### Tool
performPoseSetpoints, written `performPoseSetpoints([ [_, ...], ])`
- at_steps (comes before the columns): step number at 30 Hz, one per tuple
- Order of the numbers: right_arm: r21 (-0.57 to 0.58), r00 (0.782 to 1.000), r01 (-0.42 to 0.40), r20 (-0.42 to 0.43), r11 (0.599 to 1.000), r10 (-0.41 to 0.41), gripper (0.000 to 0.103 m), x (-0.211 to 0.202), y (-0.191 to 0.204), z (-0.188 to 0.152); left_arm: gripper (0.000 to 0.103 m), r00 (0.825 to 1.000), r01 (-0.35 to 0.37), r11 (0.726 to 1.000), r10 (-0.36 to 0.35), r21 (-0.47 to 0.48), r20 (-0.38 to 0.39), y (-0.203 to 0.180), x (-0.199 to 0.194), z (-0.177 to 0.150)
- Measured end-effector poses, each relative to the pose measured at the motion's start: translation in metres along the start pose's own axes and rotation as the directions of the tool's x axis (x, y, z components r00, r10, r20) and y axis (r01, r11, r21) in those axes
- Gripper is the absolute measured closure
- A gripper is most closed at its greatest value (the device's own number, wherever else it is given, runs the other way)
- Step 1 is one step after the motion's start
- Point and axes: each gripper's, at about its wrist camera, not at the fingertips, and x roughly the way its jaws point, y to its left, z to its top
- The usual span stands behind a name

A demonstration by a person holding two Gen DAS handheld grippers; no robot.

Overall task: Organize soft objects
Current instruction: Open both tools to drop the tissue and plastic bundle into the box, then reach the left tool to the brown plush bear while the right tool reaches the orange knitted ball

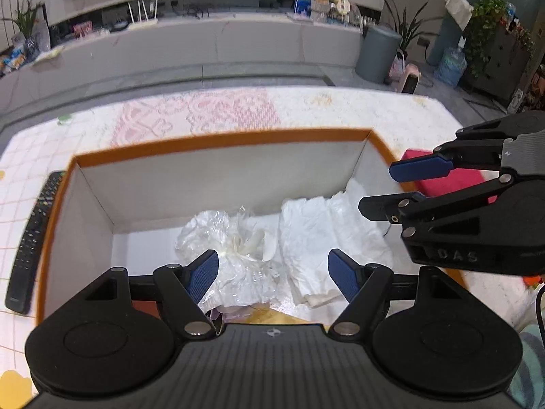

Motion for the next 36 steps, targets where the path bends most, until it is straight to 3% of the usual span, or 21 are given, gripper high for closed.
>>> performPoseSetpoints([
  [10,0.121,0.987,-0.036,0.157,0.992,0.016,0.061,-0.073,-0.012,-0.025,0.017,0.976,-0.046,0.996,0.062,-0.081,0.208,-0.030,-0.057,-0.019],
  [23,0.202,0.948,-0.065,0.318,0.977,-0.002,0.054,-0.151,-0.005,-0.090,0.019,0.918,-0.090,0.985,0.139,-0.145,0.371,-0.079,-0.102,-0.064],
  [30,0.266,0.941,-0.054,0.337,0.962,-0.040,0.051,-0.169,-0.002,-0.139,0.020,0.926,-0.075,0.981,0.135,-0.178,0.352,-0.100,-0.103,-0.093],
  [36,0.343,0.954,-0.034,0.290,0.939,-0.071,0.051,-0.167,-0.001,-0.193,0.023,0.944,-0.049,0.984,0.102,-0.170,0.314,-0.120,-0.092,-0.115],
])
